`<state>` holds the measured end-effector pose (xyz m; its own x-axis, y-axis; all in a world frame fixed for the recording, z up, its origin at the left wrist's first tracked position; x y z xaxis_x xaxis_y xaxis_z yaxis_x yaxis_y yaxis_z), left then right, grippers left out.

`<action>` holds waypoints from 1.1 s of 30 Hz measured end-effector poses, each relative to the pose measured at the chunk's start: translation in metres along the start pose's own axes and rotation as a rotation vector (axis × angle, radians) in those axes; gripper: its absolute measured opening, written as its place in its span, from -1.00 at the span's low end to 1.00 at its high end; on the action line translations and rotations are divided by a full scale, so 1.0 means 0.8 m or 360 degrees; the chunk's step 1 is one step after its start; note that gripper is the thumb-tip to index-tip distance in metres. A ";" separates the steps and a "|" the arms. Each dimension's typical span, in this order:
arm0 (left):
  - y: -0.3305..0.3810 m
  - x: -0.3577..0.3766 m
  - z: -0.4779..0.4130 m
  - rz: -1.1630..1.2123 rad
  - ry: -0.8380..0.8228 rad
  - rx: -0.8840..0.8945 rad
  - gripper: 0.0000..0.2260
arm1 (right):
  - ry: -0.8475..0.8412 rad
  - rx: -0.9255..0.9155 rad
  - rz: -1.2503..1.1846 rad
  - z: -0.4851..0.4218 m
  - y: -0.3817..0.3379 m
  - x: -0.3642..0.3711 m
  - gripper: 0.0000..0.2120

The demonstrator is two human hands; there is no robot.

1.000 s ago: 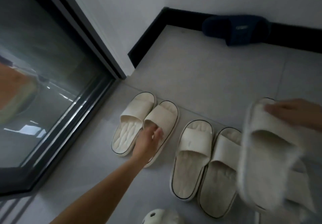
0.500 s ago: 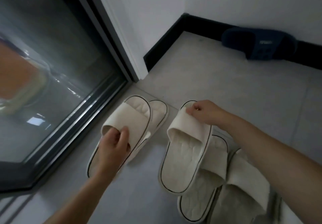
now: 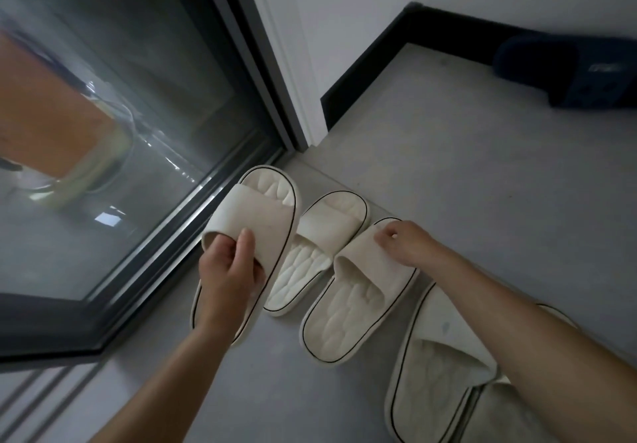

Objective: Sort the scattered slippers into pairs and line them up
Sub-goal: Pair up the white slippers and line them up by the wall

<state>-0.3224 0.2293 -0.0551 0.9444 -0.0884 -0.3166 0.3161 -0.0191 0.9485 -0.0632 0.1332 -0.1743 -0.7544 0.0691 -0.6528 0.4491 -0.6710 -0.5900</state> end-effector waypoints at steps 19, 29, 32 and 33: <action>0.052 0.187 0.148 0.0412 -0.0945 -0.0265 -0.74 | 0.0765 -0.0083 -0.0546 0.113 0.054 -0.160 -0.82; 0.094 0.317 0.372 0.0192 -0.1951 -0.0416 -0.63 | 0.0813 -0.0091 0.0177 0.304 0.185 -0.283 -0.67; 0.105 0.328 0.444 0.0051 -0.2300 -0.0324 -0.65 | 0.0632 0.0011 0.0314 0.339 0.209 -0.280 -0.59; 0.107 0.331 0.466 -0.0084 -0.2455 -0.0165 -0.64 | 0.0509 0.0043 0.0320 0.346 0.222 -0.277 -0.63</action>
<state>-0.0789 -0.1668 -0.0537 -0.0530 -0.9981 0.0306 0.4115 0.0061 0.9114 0.0514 -0.2059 -0.0028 -0.4630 0.1582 -0.8721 0.5570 -0.7134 -0.4252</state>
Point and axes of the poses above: each hand's wrist, its own z-axis away from the middle knuckle, its own x-axis out of the palm, y = z × x, the point moved 6 cm from there along -z, towards the middle knuckle, and after that the axes turned 2 degrees about y, right-handed, at the moved point
